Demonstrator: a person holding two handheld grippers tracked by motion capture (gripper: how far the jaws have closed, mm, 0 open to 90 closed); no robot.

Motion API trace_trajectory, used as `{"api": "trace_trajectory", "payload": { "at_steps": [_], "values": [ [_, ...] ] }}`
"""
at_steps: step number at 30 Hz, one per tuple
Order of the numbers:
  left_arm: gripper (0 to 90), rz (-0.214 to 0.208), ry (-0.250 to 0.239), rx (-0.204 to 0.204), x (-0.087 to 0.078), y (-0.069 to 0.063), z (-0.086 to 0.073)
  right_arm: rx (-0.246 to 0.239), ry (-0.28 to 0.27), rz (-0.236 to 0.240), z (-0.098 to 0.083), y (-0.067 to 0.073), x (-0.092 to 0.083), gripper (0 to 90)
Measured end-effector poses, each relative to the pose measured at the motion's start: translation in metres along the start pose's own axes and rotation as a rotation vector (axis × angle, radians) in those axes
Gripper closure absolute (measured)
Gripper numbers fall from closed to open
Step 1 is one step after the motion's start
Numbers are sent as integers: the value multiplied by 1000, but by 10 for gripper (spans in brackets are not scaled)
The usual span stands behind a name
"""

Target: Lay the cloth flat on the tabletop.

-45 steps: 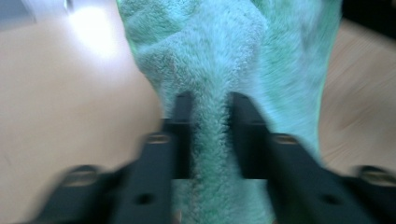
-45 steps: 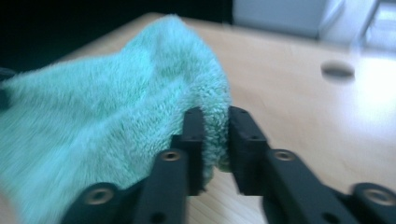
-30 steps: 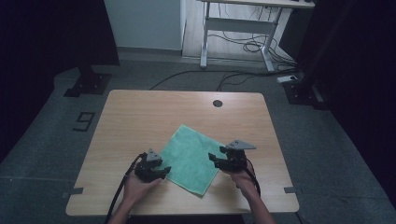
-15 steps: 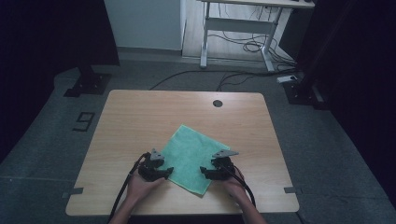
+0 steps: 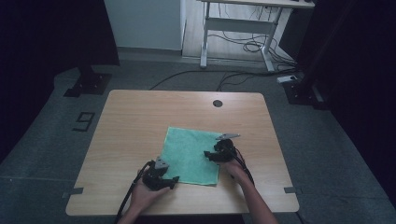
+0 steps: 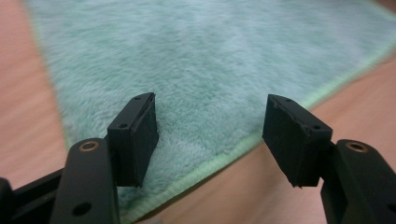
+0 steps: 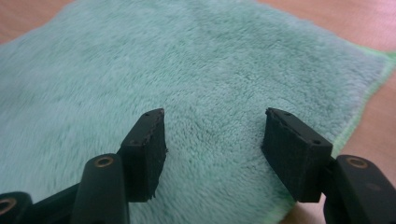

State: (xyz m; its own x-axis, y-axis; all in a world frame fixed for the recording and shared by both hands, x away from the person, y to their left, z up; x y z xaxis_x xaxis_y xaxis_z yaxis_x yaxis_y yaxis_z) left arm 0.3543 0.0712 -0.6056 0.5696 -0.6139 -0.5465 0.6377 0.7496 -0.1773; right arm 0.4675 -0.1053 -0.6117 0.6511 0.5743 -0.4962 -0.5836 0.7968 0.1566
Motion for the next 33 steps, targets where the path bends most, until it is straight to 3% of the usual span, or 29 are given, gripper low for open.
{"api": "trace_trajectory", "payload": {
  "at_steps": [3,5,11,14,17,23,25,33],
  "values": [
    [365,16,-53,10,-3,7,21,6,-42,14,7,7,-5,410],
    [367,17,-46,7,2,15,29,-11,-78,28,11,18,-14,414],
    [367,52,-2,-49,26,38,33,-57,-77,57,-7,47,-30,411],
    [367,75,15,-41,33,42,27,-91,-47,44,-22,51,-30,407],
    [371,90,2,-8,32,41,23,-130,-34,30,-31,51,-31,411],
    [369,102,-23,15,24,30,13,-135,-61,36,-38,53,-41,425],
    [366,110,-21,46,20,23,8,-142,-70,36,-41,55,-46,432],
    [354,114,-38,68,12,8,-2,-114,-74,66,-47,56,-57,458]
  ]
}}
Point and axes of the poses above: each handheld gripper's, and its own axes: x roughly forward along the jaws, z roughly out of its top, y roughly to its left, the point moved 10 cm from there along x, roughly forward along the jaws, and after that the axes turned 14 degrees about -y, right-handed, at the moved point
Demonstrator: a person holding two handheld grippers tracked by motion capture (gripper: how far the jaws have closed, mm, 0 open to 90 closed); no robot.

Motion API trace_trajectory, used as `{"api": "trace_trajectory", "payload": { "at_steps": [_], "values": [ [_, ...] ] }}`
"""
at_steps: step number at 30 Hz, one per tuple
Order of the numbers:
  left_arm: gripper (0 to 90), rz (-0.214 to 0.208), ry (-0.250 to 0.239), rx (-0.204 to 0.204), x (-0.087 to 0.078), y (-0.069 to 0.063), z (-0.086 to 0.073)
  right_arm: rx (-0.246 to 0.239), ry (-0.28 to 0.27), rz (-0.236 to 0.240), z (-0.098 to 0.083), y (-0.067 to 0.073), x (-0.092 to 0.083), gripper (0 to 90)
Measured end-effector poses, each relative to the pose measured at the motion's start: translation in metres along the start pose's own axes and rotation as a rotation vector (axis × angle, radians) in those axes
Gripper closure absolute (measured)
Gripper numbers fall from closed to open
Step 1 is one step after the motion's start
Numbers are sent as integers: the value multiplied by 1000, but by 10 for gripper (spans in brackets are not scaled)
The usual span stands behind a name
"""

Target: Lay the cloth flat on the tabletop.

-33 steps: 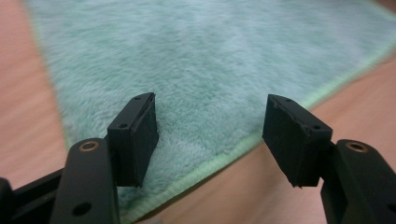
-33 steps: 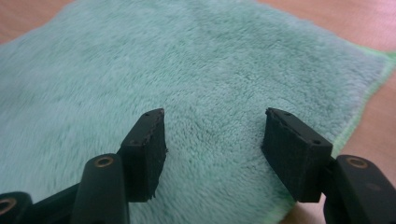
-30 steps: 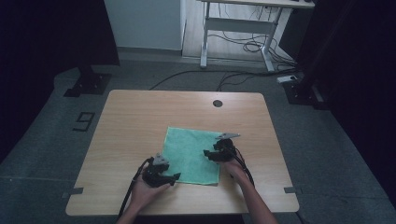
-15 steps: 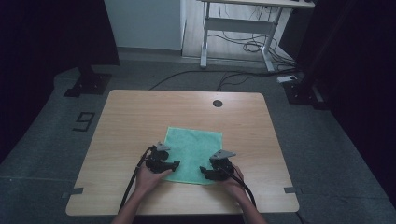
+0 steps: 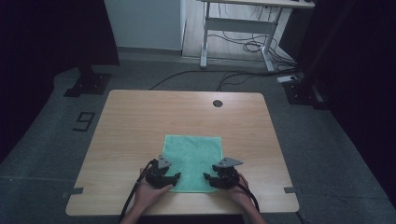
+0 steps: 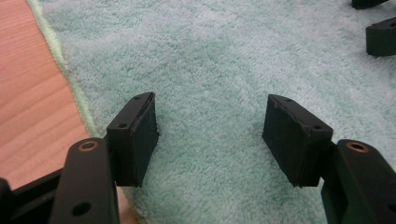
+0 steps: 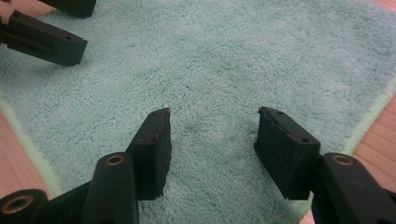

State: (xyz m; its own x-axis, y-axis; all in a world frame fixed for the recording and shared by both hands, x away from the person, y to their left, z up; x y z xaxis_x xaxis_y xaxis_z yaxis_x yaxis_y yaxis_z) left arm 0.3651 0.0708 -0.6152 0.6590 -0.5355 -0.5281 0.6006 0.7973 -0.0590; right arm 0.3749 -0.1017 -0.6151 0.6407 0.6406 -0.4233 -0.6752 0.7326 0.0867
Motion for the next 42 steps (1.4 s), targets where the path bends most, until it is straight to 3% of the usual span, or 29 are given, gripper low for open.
{"api": "trace_trajectory", "payload": {
  "at_steps": [8,17,19,21,22,24,28,30,32,34,36,38,42],
  "values": [
    [362,-22,-7,-30,-3,-1,-1,-2,-8,-3,-1,0,-1,463],
    [377,-52,18,-37,-6,-2,0,-12,2,17,-1,1,-4,435],
    [379,-54,6,-49,-5,3,7,-30,-2,12,3,-4,-4,436],
    [385,-57,-11,-50,-2,8,17,-7,-27,-1,10,-13,-4,448],
    [386,-53,-20,-47,3,13,26,-3,-43,-27,18,-23,-2,457],
    [386,-49,-24,-44,8,17,34,-4,-46,-38,21,-28,0,459],
    [386,-27,-9,-51,26,30,50,0,-71,-81,41,-49,19,473],
    [389,-16,-9,-49,40,38,57,13,-71,-78,53,-58,39,473],
    [389,-14,-3,-59,53,45,61,21,-70,-73,56,-60,44,473],
    [388,9,11,-66,65,53,62,23,-41,-65,62,-64,66,471],
    [392,58,39,-89,74,62,58,18,-33,-70,62,-65,70,472],
    [394,65,16,-108,78,65,57,10,-27,-77,62,-70,79,472],
    [424,67,14,-78,78,66,56,38,3,-93,50,-80,87,471]
  ]
}}
Point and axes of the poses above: each handheld gripper's, and its own axes: x roughly forward along the jaws, z roughly out of its top, y roughly to its left, the point moved 10 cm from there along x, roughly forward along the jaws, and after that the axes turned 14 degrees about -y, right-handed, at the moved point
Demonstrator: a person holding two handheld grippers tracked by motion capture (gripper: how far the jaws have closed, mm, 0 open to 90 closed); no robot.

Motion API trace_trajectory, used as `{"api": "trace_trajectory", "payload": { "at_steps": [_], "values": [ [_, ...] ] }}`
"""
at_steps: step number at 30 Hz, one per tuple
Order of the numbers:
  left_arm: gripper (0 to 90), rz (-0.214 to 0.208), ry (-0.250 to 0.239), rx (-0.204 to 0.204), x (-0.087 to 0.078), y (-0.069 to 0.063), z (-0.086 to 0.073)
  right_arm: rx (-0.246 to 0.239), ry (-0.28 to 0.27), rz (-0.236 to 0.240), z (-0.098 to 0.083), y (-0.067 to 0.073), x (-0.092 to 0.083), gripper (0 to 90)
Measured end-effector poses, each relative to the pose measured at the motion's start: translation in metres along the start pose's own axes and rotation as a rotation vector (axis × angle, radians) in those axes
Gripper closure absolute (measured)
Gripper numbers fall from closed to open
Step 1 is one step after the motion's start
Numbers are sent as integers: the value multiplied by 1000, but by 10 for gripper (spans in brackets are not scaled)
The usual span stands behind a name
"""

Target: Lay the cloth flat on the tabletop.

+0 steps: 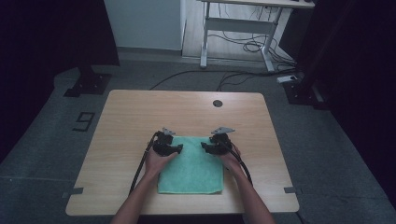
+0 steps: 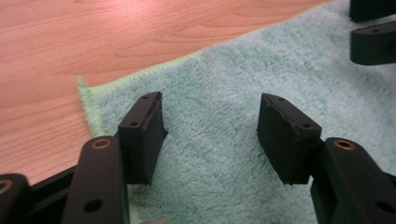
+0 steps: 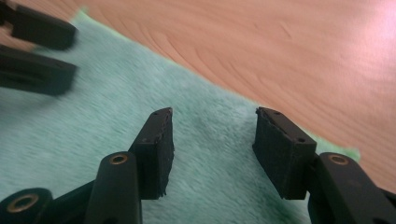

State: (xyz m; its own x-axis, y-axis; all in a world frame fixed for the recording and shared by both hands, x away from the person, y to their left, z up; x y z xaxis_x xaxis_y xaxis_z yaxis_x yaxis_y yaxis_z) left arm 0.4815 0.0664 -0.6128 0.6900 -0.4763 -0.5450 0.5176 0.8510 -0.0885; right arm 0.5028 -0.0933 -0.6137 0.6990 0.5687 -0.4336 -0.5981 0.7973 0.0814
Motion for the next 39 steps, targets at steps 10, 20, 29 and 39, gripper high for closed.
{"api": "trace_trajectory", "payload": {
  "at_steps": [10,20,29,39],
  "values": [
    [425,14,-20,16,-1,-1,-2,36,-24,-94,-4,-25,-11,493],
    [426,7,-26,-9,-2,0,-2,21,-64,-30,11,7,-30,462],
    [453,-10,-31,-37,-6,2,-3,2,15,-85,-15,-1,-28,461],
    [455,-7,-48,-38,-7,2,-4,-35,-51,18,-14,32,-73,498]
  ]
}}
Point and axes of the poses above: each handheld gripper's, and its own axes: x roughly forward along the jaws, z roughly out of its top, y roughly to its left, the point moved 10 cm from there along x, roughly forward along the jaws, and after that the axes turned 14 degrees about -y, right-handed, at the moved point
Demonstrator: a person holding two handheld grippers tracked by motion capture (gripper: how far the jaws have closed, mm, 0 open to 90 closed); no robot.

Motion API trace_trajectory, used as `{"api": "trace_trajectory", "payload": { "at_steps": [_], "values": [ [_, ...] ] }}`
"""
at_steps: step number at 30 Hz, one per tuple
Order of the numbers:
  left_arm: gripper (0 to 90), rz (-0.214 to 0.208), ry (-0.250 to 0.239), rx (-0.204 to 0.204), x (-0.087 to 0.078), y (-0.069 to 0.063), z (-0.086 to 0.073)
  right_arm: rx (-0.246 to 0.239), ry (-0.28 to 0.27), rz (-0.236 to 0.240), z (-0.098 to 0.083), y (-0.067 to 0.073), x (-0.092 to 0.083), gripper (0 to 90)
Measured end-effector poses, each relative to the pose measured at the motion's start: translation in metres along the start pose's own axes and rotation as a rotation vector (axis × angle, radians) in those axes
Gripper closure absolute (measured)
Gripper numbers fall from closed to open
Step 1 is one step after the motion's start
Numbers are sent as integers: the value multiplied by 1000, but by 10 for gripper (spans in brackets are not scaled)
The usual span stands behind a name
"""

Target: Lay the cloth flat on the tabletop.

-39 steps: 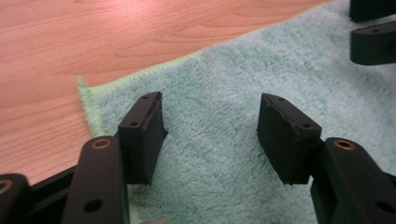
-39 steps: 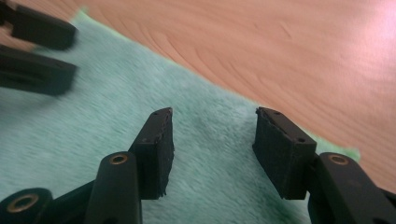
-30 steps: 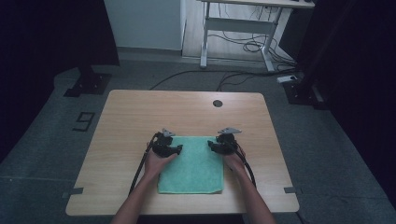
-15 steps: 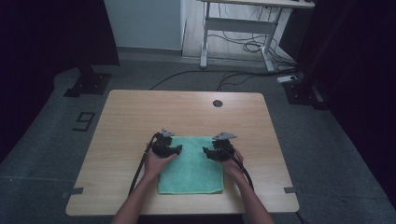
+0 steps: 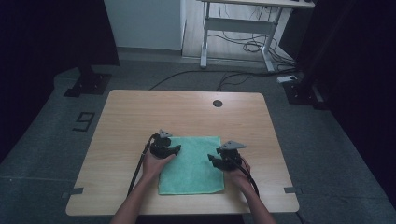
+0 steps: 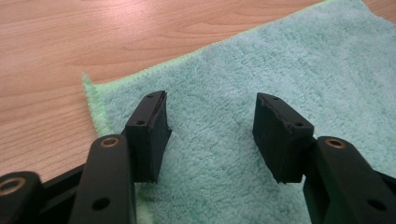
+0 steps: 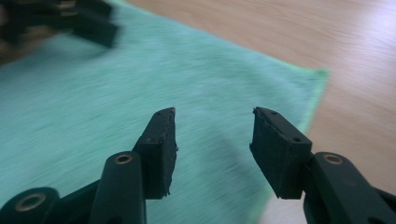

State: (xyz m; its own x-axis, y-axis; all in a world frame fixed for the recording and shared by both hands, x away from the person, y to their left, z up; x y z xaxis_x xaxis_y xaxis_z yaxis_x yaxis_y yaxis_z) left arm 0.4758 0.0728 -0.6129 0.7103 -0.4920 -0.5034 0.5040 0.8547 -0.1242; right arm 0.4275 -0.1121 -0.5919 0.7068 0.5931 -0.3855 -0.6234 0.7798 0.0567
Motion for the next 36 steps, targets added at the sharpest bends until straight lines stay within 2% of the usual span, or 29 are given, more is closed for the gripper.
{"api": "trace_trajectory", "payload": {
  "at_steps": [4,9,10,14,18,26,30,36],
  "values": [
    [455,0,7,-3,-1,0,-1,-43,32,70,-12,30,-14,506],
    [466,-5,2,-11,-2,1,-1,-55,79,95,-37,46,-32,517],
    [470,-6,2,-10,-2,1,-1,-66,70,93,-43,48,-37,518],
    [477,-9,0,-15,-2,2,0,-40,40,85,-52,47,-56,535],
    [477,-6,-1,-13,-2,2,0,-61,39,71,-58,46,-70,537],
    [478,-9,-6,-17,-2,2,-1,-71,43,71,-62,47,-80,538],
    [486,-14,-18,-27,-3,3,-1,-55,36,79,-65,44,-87,564],
    [485,-17,-13,-34,-2,3,0,-54,35,73,-64,42,-86,576]
  ]
}}
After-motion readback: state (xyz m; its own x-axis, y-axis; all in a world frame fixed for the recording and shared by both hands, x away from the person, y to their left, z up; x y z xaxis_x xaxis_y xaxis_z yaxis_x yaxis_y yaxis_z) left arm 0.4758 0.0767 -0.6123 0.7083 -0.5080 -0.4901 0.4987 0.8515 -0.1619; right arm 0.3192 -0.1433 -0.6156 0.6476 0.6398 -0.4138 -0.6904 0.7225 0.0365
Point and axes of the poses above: each handheld gripper's, and its own axes: x roughly forward along the jaws, z roughly out of its top, y roughly to its left, the point moved 10 cm from there along x, roughly forward along the jaws, and after that the axes turned 14 degrees about -y, right-handed, at the moved point
